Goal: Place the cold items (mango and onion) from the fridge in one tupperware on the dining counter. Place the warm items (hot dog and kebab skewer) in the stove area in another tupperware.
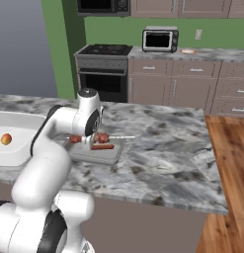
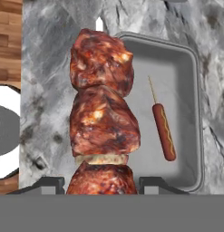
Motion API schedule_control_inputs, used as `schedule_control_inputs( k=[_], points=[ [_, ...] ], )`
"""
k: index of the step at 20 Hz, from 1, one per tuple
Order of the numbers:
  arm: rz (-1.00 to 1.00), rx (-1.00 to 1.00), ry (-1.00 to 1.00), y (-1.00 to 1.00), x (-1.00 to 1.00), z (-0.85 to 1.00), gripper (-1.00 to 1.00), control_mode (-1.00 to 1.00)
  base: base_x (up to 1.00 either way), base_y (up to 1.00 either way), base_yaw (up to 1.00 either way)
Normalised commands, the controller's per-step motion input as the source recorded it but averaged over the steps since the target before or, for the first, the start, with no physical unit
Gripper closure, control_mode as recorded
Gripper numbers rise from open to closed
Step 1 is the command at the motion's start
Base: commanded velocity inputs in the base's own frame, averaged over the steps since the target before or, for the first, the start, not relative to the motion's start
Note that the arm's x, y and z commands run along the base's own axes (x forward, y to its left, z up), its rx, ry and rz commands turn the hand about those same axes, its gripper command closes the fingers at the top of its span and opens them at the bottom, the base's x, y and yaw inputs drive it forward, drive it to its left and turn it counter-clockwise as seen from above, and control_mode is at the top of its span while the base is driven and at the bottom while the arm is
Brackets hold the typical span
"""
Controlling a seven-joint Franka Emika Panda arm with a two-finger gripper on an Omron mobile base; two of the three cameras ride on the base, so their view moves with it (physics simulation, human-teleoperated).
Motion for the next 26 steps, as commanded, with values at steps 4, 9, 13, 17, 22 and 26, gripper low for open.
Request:
schedule_control_inputs(
  k=[4,9,13,17,22,26],
  points=[
    [0.00,-0.02,0.00,0.17,0.33,-0.30,1.00,-1.00,0.00,0.00,0.00],
    [0.00,-0.02,0.00,0.27,0.44,-0.41,1.00,-1.00,0.00,0.00,0.00],
    [0.00,0.00,0.00,0.11,0.48,-0.42,1.00,-1.00,0.00,0.00,0.00],
    [0.00,0.00,0.00,0.00,0.64,-0.44,1.00,-1.00,0.00,0.00,0.00],
    [0.00,0.00,0.00,0.00,0.66,-0.32,1.00,-1.00,0.00,0.00,0.00],
    [0.00,0.00,0.00,0.09,0.34,-0.28,1.00,-1.00,0.00,0.00,0.00]
  ],
)
